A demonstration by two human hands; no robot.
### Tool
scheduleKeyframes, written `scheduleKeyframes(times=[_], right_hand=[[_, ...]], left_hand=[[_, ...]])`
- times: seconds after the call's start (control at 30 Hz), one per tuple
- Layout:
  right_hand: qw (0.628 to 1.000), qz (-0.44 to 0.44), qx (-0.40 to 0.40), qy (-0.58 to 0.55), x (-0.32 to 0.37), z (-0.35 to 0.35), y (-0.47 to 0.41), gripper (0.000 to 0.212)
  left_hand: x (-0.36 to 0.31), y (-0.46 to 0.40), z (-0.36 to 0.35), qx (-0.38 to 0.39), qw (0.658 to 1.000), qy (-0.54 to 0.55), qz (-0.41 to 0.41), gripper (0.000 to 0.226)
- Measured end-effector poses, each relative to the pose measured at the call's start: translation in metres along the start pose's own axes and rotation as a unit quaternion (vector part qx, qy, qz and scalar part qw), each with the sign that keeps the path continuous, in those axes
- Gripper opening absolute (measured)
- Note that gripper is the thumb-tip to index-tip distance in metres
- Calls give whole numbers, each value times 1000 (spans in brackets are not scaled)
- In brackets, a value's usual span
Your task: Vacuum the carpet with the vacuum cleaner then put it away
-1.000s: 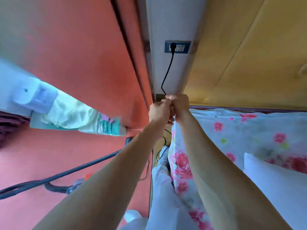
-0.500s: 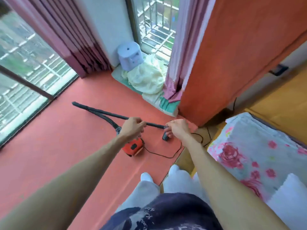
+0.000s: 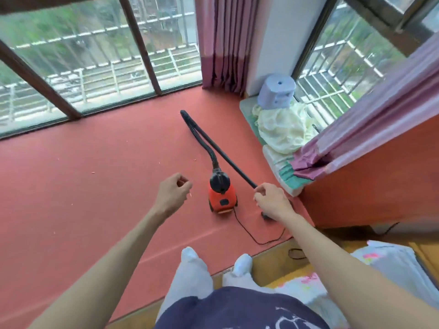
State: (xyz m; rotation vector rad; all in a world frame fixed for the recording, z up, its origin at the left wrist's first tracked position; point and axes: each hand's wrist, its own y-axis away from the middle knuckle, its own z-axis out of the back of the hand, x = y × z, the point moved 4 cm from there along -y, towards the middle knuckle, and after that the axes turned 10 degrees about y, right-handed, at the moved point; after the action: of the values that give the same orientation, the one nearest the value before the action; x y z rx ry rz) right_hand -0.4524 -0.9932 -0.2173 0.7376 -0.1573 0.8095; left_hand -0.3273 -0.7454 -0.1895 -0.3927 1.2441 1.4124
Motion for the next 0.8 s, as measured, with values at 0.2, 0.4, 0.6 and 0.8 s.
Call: scheduleKeyframes(times=[0.2,0.4,0.6,0.8], right_hand=[[999,-5,-27,32,52,-23,10,18],[999,-38,-17,3,112,-54,15,23],[992,-93,-58,-62,126,-51,15,24],[982,-131,-94,-96,104,-28,-8,27]], left_hand=[[22,-17,36,43,999,-2,-9,7],[19,-55,59,98,994,-49,-31,9],[-13,-82,51,174,978,-100,-65,10],[-52,-107,7,227,955,-154,-109,12]])
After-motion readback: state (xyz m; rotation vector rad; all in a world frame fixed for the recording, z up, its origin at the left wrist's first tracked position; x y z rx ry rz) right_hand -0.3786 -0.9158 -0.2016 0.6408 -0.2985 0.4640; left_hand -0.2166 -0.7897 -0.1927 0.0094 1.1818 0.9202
